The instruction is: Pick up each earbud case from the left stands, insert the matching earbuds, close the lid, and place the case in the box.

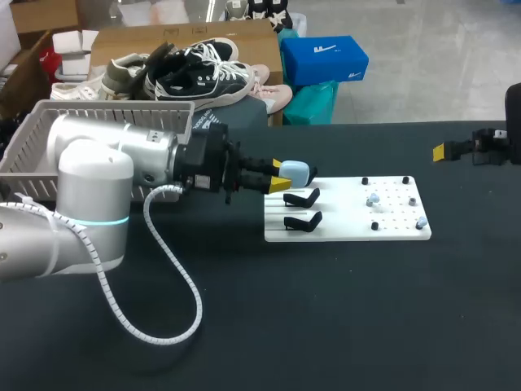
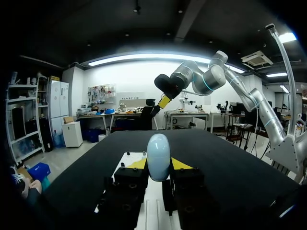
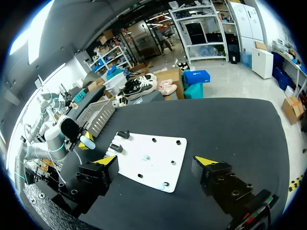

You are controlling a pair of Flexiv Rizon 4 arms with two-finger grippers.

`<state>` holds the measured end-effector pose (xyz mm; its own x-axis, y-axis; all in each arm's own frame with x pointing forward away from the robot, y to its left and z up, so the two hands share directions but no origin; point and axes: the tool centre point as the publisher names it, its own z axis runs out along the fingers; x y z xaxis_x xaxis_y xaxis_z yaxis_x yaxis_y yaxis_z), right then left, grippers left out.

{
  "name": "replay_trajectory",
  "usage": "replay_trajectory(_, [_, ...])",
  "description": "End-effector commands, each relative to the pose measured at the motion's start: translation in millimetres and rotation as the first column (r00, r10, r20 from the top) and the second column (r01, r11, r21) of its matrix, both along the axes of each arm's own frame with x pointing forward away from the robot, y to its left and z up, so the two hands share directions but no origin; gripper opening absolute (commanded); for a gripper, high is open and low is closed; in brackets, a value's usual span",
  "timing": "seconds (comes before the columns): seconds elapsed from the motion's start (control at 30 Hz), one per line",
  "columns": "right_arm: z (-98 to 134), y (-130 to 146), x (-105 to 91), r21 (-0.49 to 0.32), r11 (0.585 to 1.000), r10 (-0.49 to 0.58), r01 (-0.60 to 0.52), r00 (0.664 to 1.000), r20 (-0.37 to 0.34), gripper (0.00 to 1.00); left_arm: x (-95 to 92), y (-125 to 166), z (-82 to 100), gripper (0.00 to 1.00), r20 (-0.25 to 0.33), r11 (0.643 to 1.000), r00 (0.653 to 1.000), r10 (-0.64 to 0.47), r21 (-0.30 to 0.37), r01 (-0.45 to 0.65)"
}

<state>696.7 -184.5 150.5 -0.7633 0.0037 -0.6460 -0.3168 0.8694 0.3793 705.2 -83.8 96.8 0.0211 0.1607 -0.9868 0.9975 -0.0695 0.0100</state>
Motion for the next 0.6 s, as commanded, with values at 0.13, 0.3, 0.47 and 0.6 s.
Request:
replay_trajectory(0.13, [-0.8, -0.2, 0.8, 0.0, 1.0, 0.001, -0.001, 1.0, 0.001, 1.0, -4.1, 0.1, 0.5, 0.0, 0.015, 0.997, 0.996, 0.082, -0.004, -0.082])
replay_trajectory(0.3, [-0.8, -0.2, 0.8, 0.0, 1.0, 0.001, -0.001, 1.0, 0.001, 1.0, -4.1, 0.1, 0.5, 0.0, 0.015, 0.997, 0.996, 0.082, -0.004, -0.082])
replay_trajectory(0.47, [-0.8, -0.2, 0.8, 0.0, 1.0, 0.001, -0.001, 1.0, 0.001, 1.0, -7.0, 0.3, -1.4, 0.0, 0.023, 0.995, 0.995, 0.097, 0.007, -0.097])
replay_trajectory(0.6, [-0.8, -0.2, 0.8, 0.0, 1.0, 0.001, -0.001, 1.0, 0.001, 1.0, -15.2, -5.8, -9.7, 0.0, 0.009, 0.995, 0.995, 0.102, -0.001, -0.102])
